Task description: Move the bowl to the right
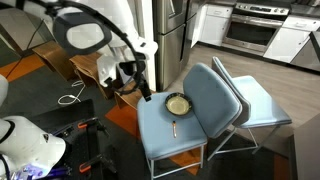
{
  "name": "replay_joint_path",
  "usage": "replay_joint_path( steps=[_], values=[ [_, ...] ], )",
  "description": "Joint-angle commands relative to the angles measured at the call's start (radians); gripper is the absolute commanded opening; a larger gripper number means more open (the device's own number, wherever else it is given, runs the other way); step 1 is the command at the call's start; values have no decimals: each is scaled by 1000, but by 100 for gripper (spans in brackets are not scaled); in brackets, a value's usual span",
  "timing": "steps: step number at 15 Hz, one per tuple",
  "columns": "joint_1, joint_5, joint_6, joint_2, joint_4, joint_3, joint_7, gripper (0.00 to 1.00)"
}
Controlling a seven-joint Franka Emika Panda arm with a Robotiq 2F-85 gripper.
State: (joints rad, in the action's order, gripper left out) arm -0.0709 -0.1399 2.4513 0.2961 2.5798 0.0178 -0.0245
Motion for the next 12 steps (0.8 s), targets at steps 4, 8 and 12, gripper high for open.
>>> replay_joint_path(
  steps=[4, 8, 12],
  values=[
    [51, 273, 24, -514, -385, -15, 132, 100],
    [-67, 562, -43, -786, -648, -127, 413, 100],
    [-115, 528, -94, -1008, -851, -152, 462, 100]
  ],
)
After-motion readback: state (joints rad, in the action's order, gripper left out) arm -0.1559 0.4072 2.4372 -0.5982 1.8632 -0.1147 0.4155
